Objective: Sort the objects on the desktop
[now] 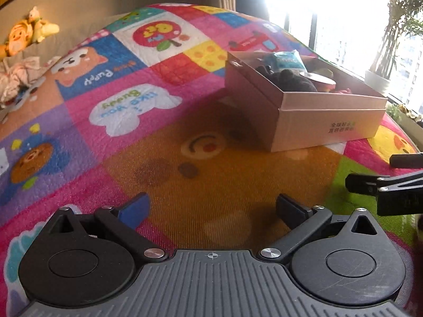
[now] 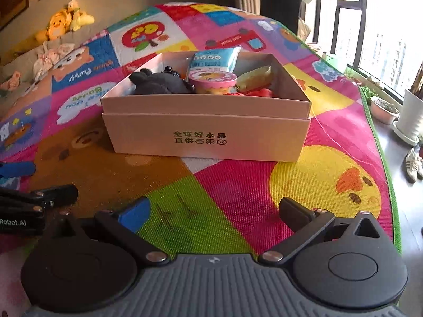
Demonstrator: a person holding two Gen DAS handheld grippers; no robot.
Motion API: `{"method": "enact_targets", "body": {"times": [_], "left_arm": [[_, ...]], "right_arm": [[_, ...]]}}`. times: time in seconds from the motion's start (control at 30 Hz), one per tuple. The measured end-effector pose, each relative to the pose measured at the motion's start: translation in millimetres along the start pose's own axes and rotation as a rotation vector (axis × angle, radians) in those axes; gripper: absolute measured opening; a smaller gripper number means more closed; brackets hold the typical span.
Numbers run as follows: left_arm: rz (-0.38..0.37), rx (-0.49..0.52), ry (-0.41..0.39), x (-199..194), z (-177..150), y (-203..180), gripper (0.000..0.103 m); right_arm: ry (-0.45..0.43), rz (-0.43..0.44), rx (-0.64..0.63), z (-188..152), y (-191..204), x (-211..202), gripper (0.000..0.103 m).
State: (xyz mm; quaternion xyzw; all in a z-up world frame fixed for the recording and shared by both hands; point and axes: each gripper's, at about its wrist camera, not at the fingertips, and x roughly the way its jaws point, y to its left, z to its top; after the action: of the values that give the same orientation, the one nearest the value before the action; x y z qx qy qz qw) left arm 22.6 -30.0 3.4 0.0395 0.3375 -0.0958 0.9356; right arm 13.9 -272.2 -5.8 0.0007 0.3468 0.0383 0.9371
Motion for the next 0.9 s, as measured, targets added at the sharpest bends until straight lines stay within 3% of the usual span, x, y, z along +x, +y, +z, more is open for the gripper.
{"method": "enact_targets", "body": {"times": [0.9], "left_arm": [[0.003,0.005,0.001,1.1,0.3,-0.8,0.103]], "right_arm": [[-0.022,-0.024,-0.001,-1.8,3.0,1.1,0.103]]}}
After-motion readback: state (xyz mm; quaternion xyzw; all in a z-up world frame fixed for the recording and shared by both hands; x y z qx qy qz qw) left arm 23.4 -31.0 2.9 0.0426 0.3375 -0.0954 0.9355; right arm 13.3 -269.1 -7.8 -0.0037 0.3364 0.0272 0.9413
